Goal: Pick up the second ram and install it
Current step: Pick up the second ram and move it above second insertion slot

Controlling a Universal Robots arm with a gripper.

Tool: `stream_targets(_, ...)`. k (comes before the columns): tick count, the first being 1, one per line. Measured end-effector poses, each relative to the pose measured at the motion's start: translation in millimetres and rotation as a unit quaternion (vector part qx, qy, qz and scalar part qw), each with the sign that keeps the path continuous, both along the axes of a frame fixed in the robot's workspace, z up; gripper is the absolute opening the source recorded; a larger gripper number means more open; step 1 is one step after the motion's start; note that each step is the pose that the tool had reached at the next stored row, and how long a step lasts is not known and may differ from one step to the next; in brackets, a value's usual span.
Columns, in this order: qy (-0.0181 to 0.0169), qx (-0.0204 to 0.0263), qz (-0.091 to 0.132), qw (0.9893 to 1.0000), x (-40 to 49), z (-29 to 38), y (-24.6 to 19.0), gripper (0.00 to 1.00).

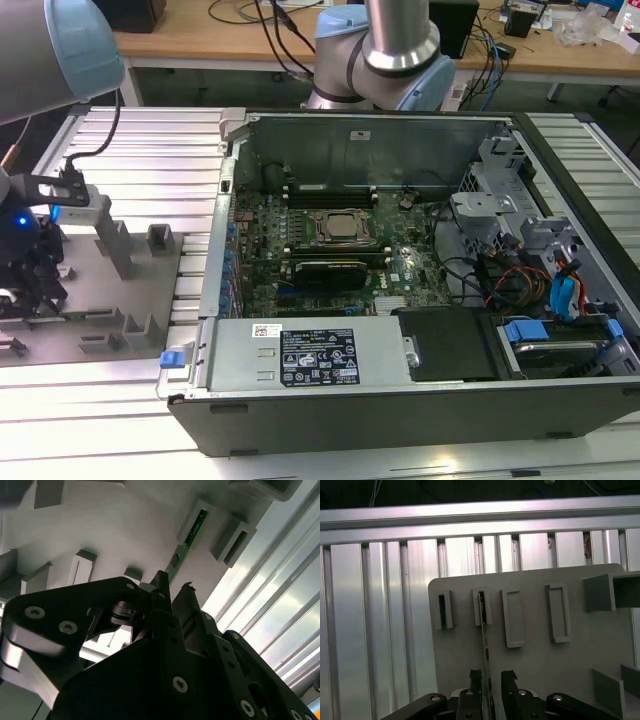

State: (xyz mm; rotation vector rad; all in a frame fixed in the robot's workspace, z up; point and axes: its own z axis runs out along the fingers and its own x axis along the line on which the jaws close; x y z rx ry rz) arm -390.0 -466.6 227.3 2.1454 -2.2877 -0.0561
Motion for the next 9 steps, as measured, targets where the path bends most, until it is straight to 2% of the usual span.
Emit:
stream_targets(2,0.0,0.0,0.0,1.0,-1.2,-7.7,-0.1,0.3)
stream_targets(5,0.0,0.0,0.001,1.0,-3.7,-12.7,-0.1,0.3)
stream_targets(9,0.0,0.0,0.002,1.0,-7.0,-22.7,-0.6,0.3)
